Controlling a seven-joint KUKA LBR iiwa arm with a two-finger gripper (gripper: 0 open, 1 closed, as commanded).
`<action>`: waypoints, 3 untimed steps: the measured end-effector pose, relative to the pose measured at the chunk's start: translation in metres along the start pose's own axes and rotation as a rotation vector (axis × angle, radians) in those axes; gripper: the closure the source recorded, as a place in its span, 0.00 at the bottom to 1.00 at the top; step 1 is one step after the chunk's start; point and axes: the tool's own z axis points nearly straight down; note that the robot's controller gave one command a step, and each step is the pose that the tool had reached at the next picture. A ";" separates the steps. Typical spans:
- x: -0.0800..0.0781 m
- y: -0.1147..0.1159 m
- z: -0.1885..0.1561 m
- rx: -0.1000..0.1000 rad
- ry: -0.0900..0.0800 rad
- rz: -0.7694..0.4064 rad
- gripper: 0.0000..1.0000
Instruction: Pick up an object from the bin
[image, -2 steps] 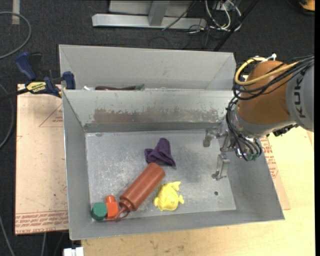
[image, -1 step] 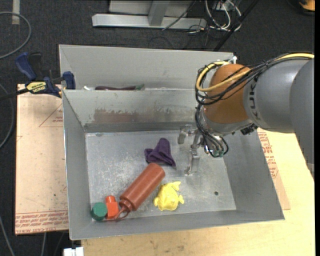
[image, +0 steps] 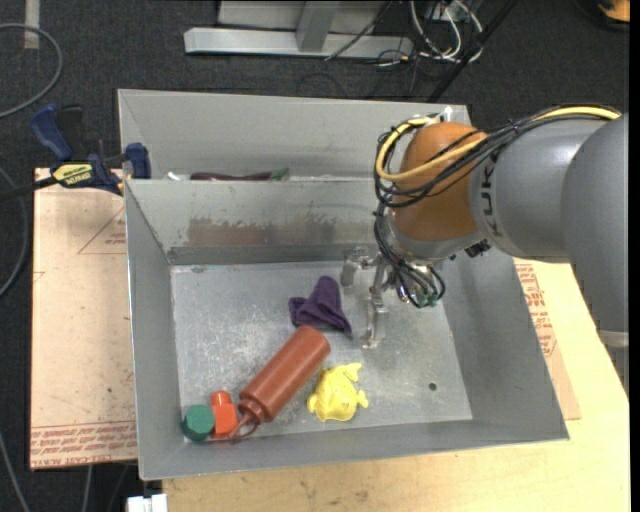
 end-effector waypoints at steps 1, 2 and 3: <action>-0.005 0.023 -0.016 0.000 -0.013 0.117 0.00; -0.002 0.032 0.008 -0.001 -0.006 0.117 0.00; -0.001 0.040 0.015 -0.003 -0.016 0.455 1.00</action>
Offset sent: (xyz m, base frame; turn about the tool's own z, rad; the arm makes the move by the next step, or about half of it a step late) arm -0.0035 0.0320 -0.0162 0.1010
